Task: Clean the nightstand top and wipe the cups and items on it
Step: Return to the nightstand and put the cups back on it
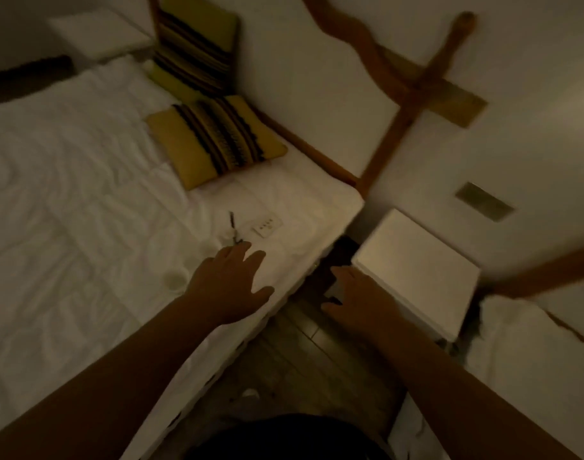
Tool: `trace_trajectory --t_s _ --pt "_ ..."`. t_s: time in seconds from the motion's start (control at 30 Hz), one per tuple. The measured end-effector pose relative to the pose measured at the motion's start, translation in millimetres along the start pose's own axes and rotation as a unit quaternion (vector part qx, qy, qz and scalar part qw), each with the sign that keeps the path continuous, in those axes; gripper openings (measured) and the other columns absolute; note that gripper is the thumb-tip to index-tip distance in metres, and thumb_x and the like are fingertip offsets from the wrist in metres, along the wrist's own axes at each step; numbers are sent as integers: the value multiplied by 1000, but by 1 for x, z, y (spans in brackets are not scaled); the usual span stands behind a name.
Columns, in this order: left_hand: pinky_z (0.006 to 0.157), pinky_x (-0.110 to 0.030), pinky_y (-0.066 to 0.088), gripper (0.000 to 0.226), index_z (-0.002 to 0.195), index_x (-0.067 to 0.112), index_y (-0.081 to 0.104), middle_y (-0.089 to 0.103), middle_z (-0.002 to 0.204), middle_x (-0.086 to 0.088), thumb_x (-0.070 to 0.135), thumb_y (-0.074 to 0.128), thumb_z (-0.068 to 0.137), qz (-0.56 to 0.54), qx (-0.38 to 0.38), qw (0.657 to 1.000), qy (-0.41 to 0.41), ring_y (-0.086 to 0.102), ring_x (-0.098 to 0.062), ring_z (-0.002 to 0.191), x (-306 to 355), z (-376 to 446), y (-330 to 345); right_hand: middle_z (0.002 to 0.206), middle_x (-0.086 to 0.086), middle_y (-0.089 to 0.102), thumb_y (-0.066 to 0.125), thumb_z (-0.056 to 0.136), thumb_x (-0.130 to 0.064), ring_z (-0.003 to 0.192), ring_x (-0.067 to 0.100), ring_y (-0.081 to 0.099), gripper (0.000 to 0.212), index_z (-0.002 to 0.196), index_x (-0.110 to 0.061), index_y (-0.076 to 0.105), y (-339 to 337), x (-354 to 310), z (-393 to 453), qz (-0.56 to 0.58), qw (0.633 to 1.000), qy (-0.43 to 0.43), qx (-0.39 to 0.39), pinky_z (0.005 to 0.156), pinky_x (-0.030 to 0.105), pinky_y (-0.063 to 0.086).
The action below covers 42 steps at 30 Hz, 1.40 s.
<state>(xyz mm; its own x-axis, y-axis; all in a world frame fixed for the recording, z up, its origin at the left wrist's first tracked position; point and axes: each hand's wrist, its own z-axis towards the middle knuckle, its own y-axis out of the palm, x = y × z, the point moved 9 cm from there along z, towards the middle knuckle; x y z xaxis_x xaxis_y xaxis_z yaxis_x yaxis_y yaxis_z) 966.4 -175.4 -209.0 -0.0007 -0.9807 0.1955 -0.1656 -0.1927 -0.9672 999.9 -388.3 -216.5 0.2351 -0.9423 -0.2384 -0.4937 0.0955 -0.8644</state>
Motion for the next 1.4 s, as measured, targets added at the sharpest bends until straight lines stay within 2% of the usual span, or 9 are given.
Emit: trace_trajectory --t_s 0.07,0.27,0.53,0.63,0.73,0.97,1.17,1.3,1.4 --pt "103 -45 37 76 145 31 23 24 156 -3 72 38 82 -10 -5 999 -51 31 -25 137 -33 1 5 157 2 22 56 90 -51 137 25 33 78 151 -21 17 3 -28 35 -33 998 -51 -22 110 39 32" --pt "103 -46 37 75 145 31 24 23 156 -3 70 40 83 -43 -11 975 -216 29 -26 139 -110 -19 29 159 3 16 53 89 -54 142 25 23 81 152 -22 13 26 -98 122 -119 971 -190 -85 113 42 29" --pt "98 -47 41 69 143 27 29 30 152 -6 60 48 86 -73 15 896 -437 37 -28 133 -150 -49 50 155 0 26 56 84 -57 137 23 33 79 148 -27 20 51 -178 195 -196 900 -369 -123 102 41 38" --pt "97 -47 42 70 143 27 28 30 152 -5 61 49 85 -93 15 873 -478 39 -28 132 -154 -47 63 146 -1 38 58 83 -56 129 23 42 74 144 -26 28 63 -193 216 -211 880 -405 -129 92 41 44" --pt "99 -47 42 73 144 27 25 29 153 -6 60 51 85 -130 22 848 -513 37 -28 134 -163 -39 88 143 -1 41 60 81 -56 127 24 43 73 142 -26 31 84 -194 243 -207 885 -391 -146 90 42 45" --pt "101 -46 41 79 147 26 19 22 155 -5 50 61 84 -209 27 825 -524 32 -28 136 -207 9 182 156 5 19 63 83 -50 137 28 27 82 147 -24 19 188 -199 295 -155 902 -360 -179 100 44 41" --pt "105 -51 36 96 148 31 9 5 159 -10 49 71 77 -204 38 837 -506 15 -33 143 -266 61 264 159 10 3 64 83 -47 145 35 2 87 149 -23 13 256 -224 361 -180 907 -371 -79 104 51 38" --pt "109 -55 26 109 148 38 4 -10 159 -6 57 75 67 -189 33 848 -494 -3 -36 145 -291 88 296 159 11 3 66 79 -50 144 38 -1 91 148 -26 12 273 -237 395 -228 898 -376 -3 102 61 35" --pt "107 -59 28 110 147 41 5 -13 158 -2 57 77 64 -206 36 848 -487 -5 -36 145 -300 97 314 158 11 7 69 76 -52 144 39 1 92 147 -27 15 285 -236 410 -226 901 -369 -7 98 64 35"
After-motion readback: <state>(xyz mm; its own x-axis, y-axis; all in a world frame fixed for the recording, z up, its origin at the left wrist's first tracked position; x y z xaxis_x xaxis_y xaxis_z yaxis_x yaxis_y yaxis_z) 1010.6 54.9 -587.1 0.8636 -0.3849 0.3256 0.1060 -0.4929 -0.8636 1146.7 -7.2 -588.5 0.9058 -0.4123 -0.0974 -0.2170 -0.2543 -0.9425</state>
